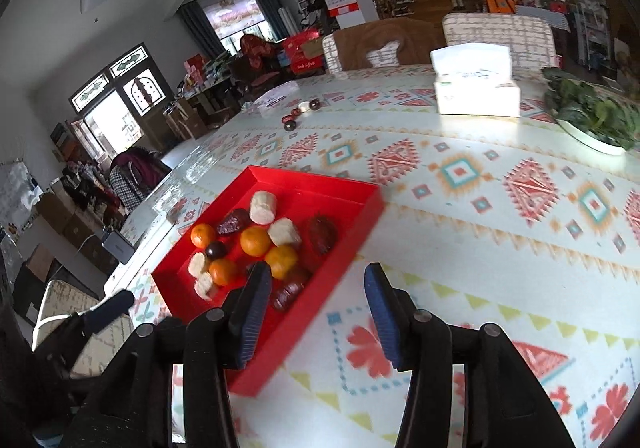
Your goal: Organize fruits
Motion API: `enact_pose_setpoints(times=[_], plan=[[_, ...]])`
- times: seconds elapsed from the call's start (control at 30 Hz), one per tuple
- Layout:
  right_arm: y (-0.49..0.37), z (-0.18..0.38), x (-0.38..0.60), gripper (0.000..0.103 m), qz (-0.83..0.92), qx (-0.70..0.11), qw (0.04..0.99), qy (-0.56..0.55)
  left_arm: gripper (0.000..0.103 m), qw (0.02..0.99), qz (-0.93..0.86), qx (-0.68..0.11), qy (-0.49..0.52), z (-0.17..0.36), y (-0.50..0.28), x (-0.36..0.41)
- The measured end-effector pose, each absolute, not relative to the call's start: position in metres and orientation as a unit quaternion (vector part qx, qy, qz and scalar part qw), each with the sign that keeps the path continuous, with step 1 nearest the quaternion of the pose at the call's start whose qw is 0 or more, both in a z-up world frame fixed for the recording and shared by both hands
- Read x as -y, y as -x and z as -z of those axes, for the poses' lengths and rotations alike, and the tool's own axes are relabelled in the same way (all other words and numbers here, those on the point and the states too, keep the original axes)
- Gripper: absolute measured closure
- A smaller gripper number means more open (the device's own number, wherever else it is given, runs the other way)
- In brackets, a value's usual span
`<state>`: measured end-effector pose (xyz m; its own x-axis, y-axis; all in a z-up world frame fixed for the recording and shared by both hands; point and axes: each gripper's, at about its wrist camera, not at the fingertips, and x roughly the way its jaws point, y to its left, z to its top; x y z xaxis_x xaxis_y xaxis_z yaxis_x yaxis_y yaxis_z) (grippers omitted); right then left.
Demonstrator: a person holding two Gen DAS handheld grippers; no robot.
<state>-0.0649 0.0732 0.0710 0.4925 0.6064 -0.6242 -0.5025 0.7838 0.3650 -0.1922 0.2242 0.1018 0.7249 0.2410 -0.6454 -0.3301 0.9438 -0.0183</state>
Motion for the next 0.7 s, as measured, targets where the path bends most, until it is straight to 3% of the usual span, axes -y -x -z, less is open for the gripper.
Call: enact_pose_setpoints(times=[0.13,0.3,0.47,0.7], plan=[[0.078,-0.067,-0.051,0.047,-0.311,-0.376,0.87,-0.065,0.016,0.931,-0.183,-0.31,0.053,-0.107,0.196,-0.214],[0.089,-0.064,-0.036,0.044,-0.302,-0.363,0.88,-0.054,0.0,0.936,-0.272,-0.221,0.012,-0.125,0.216,-0.197],[0.098,-0.06,-0.035,0.042,-0.309,-0.354,0.881,-0.044,0.0,0.94,-0.304,-0.153,0.016,-0.133,0.235,-0.196],[0.113,-0.055,-0.047,0.037,-0.325,-0.345,0.88,-0.016,0.0,0.939,-0.262,-0.213,0.066,-0.125,0.219,-0.217]])
